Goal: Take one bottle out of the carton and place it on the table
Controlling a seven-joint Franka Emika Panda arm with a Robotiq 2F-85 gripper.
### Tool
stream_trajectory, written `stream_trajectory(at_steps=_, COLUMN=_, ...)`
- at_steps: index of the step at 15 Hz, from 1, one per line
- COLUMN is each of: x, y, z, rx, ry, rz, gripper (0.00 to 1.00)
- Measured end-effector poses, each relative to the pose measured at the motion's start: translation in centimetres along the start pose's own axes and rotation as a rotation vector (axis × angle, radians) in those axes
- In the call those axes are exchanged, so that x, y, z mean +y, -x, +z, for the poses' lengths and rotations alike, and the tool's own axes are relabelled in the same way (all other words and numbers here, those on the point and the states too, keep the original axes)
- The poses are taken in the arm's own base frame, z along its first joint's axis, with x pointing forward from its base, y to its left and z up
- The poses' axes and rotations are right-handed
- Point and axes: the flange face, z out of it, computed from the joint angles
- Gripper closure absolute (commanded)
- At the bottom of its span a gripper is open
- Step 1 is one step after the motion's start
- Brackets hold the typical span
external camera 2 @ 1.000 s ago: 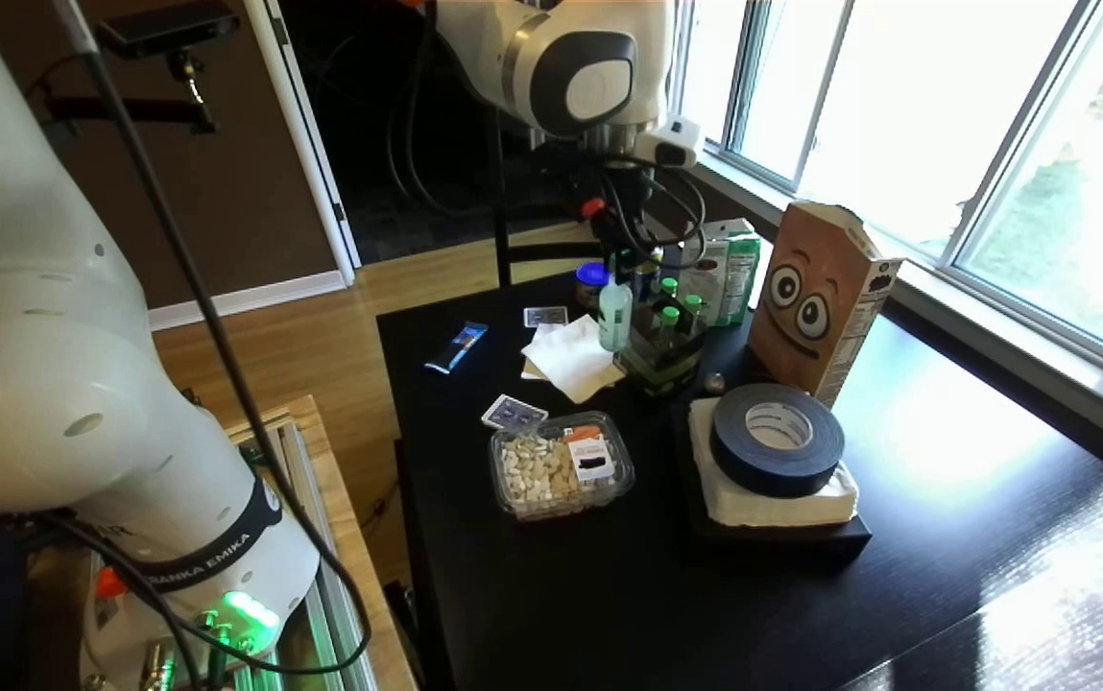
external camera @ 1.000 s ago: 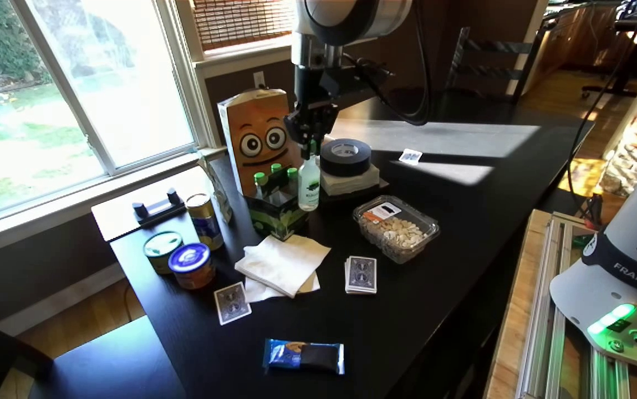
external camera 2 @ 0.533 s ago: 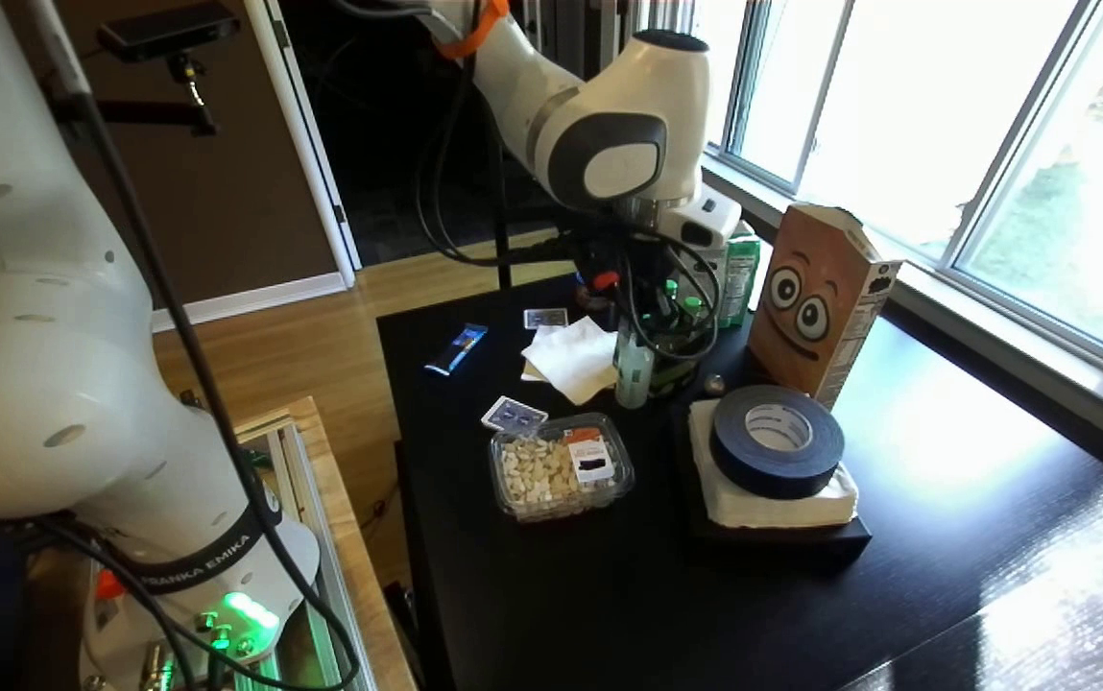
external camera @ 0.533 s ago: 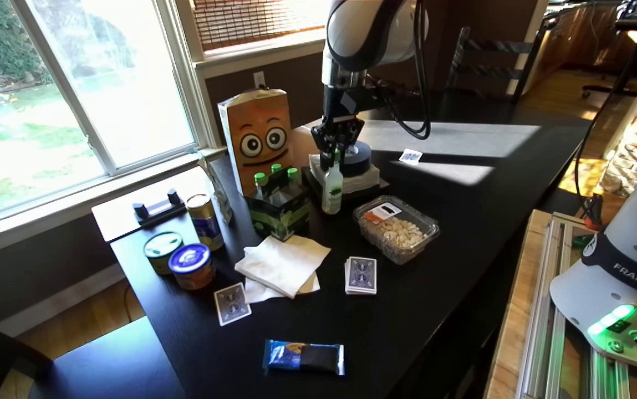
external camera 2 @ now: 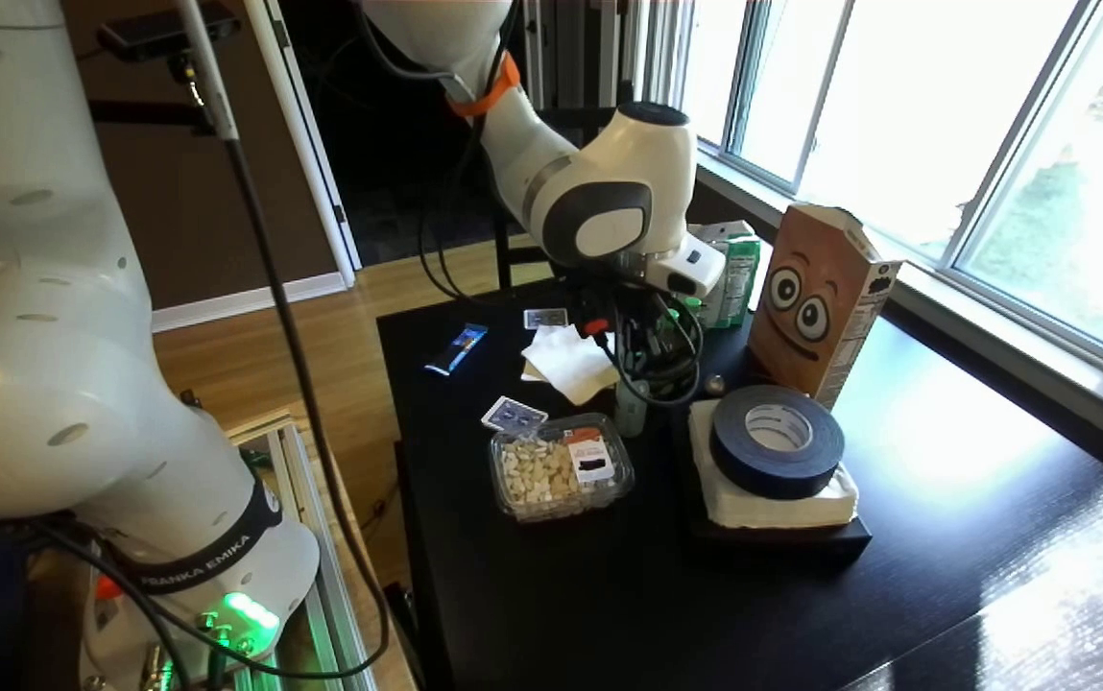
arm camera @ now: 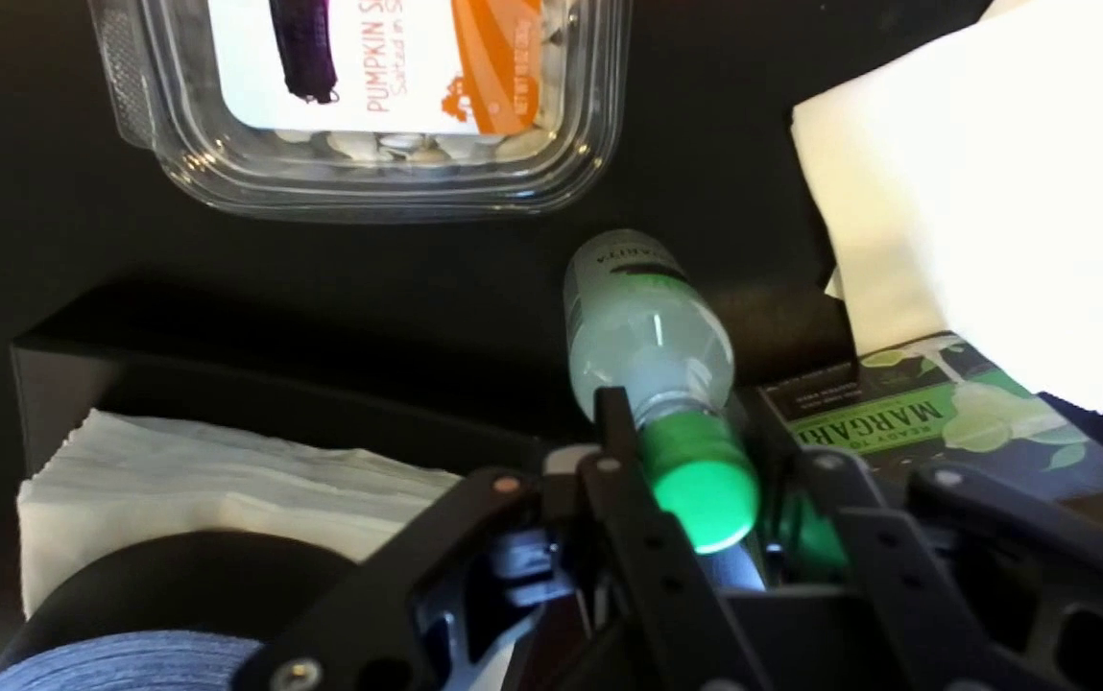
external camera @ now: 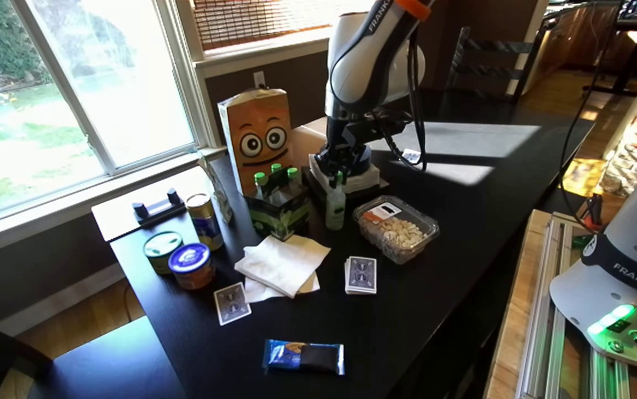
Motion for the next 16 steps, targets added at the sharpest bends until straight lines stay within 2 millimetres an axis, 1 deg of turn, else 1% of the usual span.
stream_trajectory(at_steps=1, x=-0.1, y=-0.1, z=0.1, rx=0.005, ry=0.003, rz=0.001, gripper=0.93)
stream_trajectory(at_steps=2, x=-0.1, y=-0.1, z=0.1, rx=0.006, ry=0.008, rz=0.003, gripper=0.78)
stream_trajectory(at_steps=3, x=-0.1, y=-0.1, z=0.1, rx=0.008, ry=0.014, rz=0.004, gripper=0.46)
stream_trajectory(at_steps=4, x=-0.2, y=0.0, z=0.1, rx=0.009, ry=0.019, rz=0.004, gripper=0.45)
stream_trajectory(at_steps=7, x=-0.7, y=0.1, z=0.1, rx=0.010, ry=0.025, rz=0.001, gripper=0.26)
stream_trajectory(at_steps=10, x=-1.5, y=0.1, z=0.0, rx=0.014, ry=0.022, rz=-0.011, gripper=0.04)
stream_trajectory(at_steps=11, x=-1.8, y=0.1, z=-0.2, rx=0.018, ry=0.020, rz=-0.016, gripper=0.01)
stream_trajectory(at_steps=13, x=-2.7, y=0.1, z=-1.2, rx=0.026, ry=0.009, rz=-0.026, gripper=0.00)
stream_trajectory(at_steps=14, x=-3.3, y=0.1, z=-2.1, rx=0.036, ry=-0.003, rz=-0.034, gripper=0.00)
stream_trajectory(at_steps=16, x=-4.6, y=0.2, z=-4.7, rx=0.076, ry=-0.031, rz=-0.059, gripper=0.00)
